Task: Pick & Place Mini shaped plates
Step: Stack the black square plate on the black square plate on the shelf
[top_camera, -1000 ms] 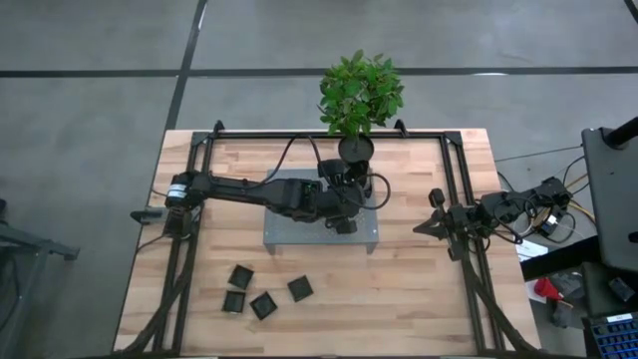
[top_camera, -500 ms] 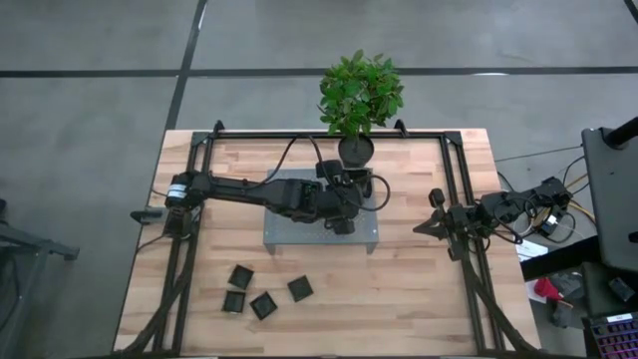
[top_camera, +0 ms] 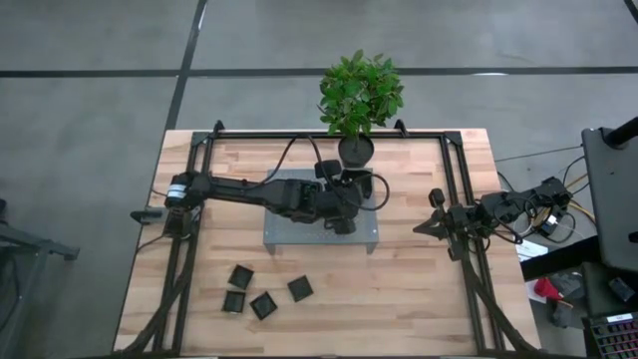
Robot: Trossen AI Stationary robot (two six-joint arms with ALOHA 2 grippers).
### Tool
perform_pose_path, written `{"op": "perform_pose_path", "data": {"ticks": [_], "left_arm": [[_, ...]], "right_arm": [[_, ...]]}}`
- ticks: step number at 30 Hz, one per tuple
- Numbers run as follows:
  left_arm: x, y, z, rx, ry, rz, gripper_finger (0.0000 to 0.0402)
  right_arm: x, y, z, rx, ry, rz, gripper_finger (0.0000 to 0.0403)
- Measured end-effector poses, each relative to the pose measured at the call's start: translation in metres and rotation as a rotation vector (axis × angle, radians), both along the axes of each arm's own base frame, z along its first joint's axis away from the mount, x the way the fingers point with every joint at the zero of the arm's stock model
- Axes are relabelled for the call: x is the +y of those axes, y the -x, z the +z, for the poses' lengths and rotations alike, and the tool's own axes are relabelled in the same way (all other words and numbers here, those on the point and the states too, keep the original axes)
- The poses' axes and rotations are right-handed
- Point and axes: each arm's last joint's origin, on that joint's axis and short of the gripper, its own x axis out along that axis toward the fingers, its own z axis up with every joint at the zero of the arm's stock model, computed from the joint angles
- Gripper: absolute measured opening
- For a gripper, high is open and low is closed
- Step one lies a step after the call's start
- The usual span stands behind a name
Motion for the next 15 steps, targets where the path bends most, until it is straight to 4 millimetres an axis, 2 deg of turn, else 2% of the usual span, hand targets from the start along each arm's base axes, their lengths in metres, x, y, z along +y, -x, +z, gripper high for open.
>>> {"op": "perform_pose_path", "data": {"ticks": [8,15], "left_arm": [[-0.035,0.004,0.000,-0.032,0.057,-0.054,0.0077],[-0.088,0.016,0.000,-0.055,0.105,-0.143,0.0076]], "right_arm": [[0.000,0.000,0.000,0.000,0.000,0.000,0.0008],[0.000,0.000,0.000,0.000,0.002,0.000,0.0008]]}}
